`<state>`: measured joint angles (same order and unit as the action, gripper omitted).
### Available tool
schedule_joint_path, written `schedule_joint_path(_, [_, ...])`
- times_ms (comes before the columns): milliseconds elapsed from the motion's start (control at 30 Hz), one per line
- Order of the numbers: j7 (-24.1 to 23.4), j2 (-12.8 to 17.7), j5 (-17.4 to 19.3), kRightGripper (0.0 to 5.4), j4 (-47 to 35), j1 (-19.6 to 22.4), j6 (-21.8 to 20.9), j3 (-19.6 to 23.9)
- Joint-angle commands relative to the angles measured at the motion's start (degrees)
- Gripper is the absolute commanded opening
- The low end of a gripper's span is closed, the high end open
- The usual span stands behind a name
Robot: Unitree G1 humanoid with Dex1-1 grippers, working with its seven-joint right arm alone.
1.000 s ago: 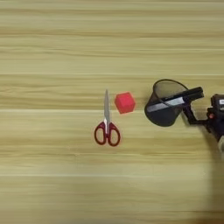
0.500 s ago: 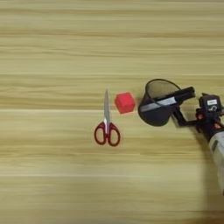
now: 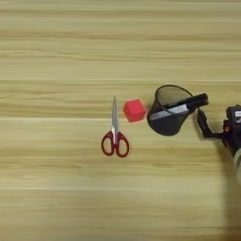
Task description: Move the objects on the table
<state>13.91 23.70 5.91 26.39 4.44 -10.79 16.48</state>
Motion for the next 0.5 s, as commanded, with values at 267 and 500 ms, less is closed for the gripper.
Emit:
schedule_joint_path(267, [-7.44, -0.75, 1.19, 5.38, -17.47, -3.51, 7.69, 5.30])
schedule_joint_path(500, [-9.44, -3.27, 2.36, 5.38, -26.79, -5.82, 11.42, 6.71])
